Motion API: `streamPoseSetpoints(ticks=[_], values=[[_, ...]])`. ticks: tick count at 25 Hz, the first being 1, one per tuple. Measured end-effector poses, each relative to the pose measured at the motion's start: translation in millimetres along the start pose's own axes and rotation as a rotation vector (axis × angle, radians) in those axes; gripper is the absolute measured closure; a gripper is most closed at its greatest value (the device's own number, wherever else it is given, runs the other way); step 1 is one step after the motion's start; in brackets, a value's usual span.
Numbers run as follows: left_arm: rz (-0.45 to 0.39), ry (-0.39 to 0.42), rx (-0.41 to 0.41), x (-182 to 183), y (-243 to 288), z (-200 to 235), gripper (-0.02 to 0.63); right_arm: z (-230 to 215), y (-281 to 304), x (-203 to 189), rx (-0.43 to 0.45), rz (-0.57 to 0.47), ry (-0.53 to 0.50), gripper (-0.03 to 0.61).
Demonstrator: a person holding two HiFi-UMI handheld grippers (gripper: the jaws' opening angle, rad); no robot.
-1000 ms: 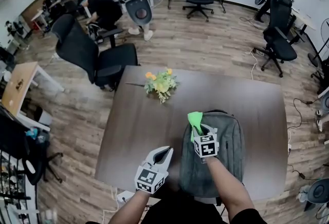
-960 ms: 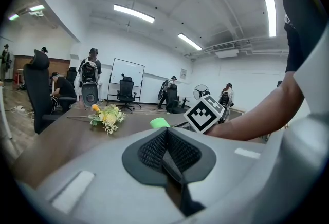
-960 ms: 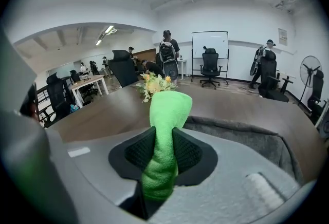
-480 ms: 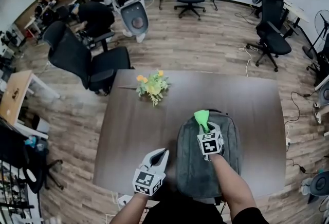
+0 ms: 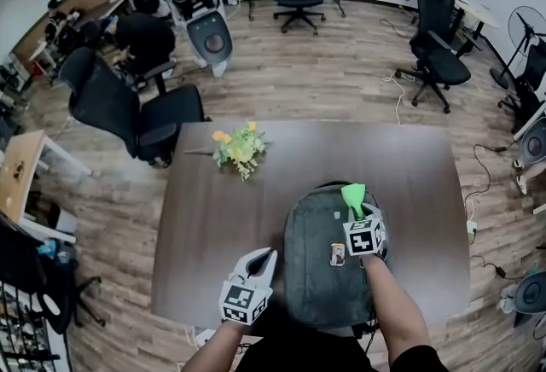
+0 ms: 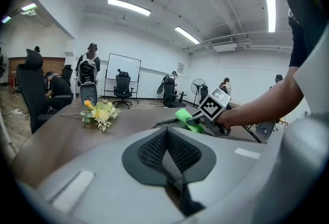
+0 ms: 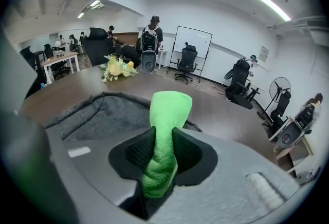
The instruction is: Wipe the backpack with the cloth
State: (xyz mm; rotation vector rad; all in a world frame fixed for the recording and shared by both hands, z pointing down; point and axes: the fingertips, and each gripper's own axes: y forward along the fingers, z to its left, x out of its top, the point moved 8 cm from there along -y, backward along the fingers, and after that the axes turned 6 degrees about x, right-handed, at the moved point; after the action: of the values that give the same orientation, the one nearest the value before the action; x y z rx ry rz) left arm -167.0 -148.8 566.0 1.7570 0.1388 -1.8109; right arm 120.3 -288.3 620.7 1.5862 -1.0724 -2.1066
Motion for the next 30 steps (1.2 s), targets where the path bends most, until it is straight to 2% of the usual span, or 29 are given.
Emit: streamPoseSetpoints(ticks=[10,14,19,26,30], values=[[0.033,0.018,-0.038,-0.2,13.2,-8.5,0.594,-42.5,-22.2,-18.5,-0.083,0.024,0.047,0.480],[0.030,0.013,-0.045,0.4,14.6,-11.3,0.594,-45.8,-27.6,-14.9,-0.077,-0.006,0.054,0.480],[0.034,-0.001,-0.033,-2.2,12.8,-8.6,0.594,-16.7,-36.8,-2.8,-0.010,-0.038,0.058,0.479],[0.032,-0.012,-0.018,-3.1,3.6,-2.2,0.594,51.6,-37.2,12.1,0.125,-0.069,0.041,0.480],[0.034,-0.017,-0.009,-6.8,-2.8,0.3,0.594,90.4,-33.5,13.1,0.210,-0.065,0.080,0.479]])
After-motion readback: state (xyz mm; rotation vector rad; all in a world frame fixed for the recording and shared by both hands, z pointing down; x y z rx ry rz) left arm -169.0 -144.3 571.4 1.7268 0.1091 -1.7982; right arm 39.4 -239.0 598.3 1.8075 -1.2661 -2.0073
